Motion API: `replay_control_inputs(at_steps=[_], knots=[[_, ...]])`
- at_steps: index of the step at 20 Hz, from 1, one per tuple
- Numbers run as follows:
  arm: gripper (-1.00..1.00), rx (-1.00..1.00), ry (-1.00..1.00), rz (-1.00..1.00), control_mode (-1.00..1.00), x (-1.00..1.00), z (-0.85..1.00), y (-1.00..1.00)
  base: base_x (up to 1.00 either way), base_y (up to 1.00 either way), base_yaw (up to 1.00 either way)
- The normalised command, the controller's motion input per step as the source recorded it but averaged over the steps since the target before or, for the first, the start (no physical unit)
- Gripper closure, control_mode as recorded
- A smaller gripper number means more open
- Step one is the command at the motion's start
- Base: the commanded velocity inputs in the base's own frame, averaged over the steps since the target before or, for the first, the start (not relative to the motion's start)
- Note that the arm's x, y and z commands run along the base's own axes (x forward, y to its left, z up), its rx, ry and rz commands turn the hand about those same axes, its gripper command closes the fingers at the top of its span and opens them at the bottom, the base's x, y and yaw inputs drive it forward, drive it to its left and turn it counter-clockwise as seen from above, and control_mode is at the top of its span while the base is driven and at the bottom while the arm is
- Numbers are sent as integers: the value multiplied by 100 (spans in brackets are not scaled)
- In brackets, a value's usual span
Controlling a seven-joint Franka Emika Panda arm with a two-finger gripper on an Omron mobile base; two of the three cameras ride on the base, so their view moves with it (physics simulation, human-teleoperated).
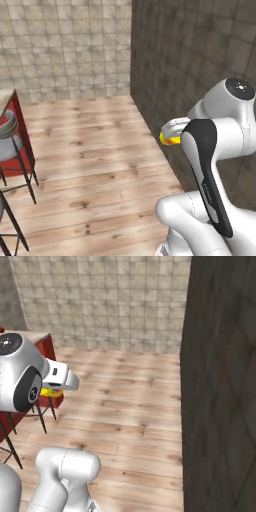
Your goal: Open the cabinet directly in front. Then move the wine and the cup to the dining counter with the candle on it.
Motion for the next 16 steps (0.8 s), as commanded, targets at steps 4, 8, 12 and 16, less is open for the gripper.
replay_control_inputs(at_steps=[4,8,12,16], knots=[[100,0,0,0,100,0,0,0,100,-13,28],[100,0,0,0,100,0,0,0,100,0,49],[100,0,0,0,100,0,0,0,93,0,75],[100,0,0,0,100,0,0,0,51,0,84]])
